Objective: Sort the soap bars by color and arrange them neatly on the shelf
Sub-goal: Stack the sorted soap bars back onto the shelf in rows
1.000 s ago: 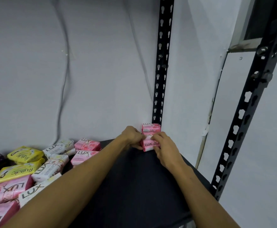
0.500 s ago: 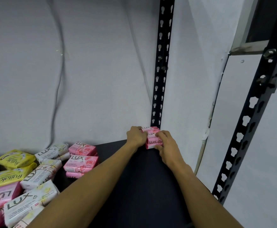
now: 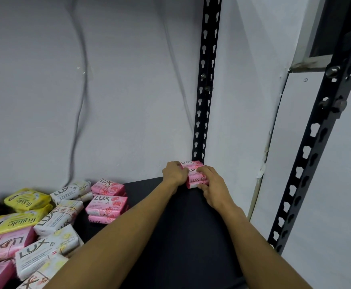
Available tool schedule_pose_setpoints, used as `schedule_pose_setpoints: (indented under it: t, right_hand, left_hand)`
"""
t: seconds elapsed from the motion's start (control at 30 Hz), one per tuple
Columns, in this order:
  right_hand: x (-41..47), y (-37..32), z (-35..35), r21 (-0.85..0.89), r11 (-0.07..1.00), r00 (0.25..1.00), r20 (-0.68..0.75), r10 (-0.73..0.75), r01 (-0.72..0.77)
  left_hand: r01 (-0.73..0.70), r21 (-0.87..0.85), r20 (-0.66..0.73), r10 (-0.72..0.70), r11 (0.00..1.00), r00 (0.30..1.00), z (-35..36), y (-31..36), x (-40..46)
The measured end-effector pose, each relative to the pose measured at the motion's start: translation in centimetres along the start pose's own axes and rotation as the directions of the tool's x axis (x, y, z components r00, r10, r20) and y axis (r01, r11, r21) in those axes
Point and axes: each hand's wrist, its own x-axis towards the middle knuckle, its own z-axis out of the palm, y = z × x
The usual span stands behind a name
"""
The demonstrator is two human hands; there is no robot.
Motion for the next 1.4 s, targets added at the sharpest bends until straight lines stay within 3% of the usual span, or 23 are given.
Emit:
schedule_pose_setpoints:
  t: [0.27,0.4,0.47,0.53,0.63,0.73,0.87,1.0,1.2,1.4]
  right_hand:
    - [-0.2,-0.4,-0.7,0.077,0.995,0.996,0.059,0.062,-0.066]
    - [-1.2,-1.3,-1.5,0.079,0.994,0.997,0.005,0.074,-0.074]
    - [-1.9,-2.9,-1.7,-0.025,0.998,0.995,-0.079,0.062,-0.064]
    - [-3.2,-5.6,-1.4,0.004,1.0,0.99,-0.141,0.012,-0.012]
    - [-5.7,-10.7,0.4,0.143,0.989,0.999,0.032,-0.036,0.031]
    - [-6.9,-14.7,3.4,0.196,0.973,0.959,0.231,-0.165,0.121]
    - [-6.7,-17.5,6.4,0.196,0.961,0.913,0.322,-0.25,0.194]
    - [-6.3,-17.3,7.7,0.199,0.952,0.901,0.325,-0.287,0.231]
    - [-6.3,-16.6,8.6,0.173,0.947,0.902,0.296,-0.313,0.272]
    - [-7.0,-14.0,5.5,0.215,0.956,0.927,0.277,-0.255,0.199]
  left_hand:
    - [0.032,-0.033,-0.026,-0.033,0.999,0.999,-0.2,0.2,-1.4]
    - [-0.103,0.155,0.034,0.099,0.983,0.994,-2.9,1.0,-2.3]
    - [-0.205,0.31,0.109,0.18,0.928,0.978,-5.8,1.5,-2.3]
    - [-0.301,0.469,0.219,0.22,0.831,0.95,-9.5,1.7,-2.4]
    - [-0.353,0.652,0.345,0.152,0.671,0.926,-15.5,1.0,-2.8]
    - [-0.323,0.747,0.38,0.025,0.581,0.925,-20.8,-0.7,-2.9]
    - [-0.329,0.821,0.438,-0.145,0.466,0.887,-23.3,-2.4,-3.7]
    - [-0.373,0.846,0.443,-0.113,0.381,0.89,-23.1,-3.4,-3.7]
    - [-0.378,0.848,0.434,-0.078,0.371,0.898,-23.5,-3.6,-2.7]
    - [-0.359,0.836,0.413,-0.046,0.415,0.91,-23.7,-4.8,-1.9]
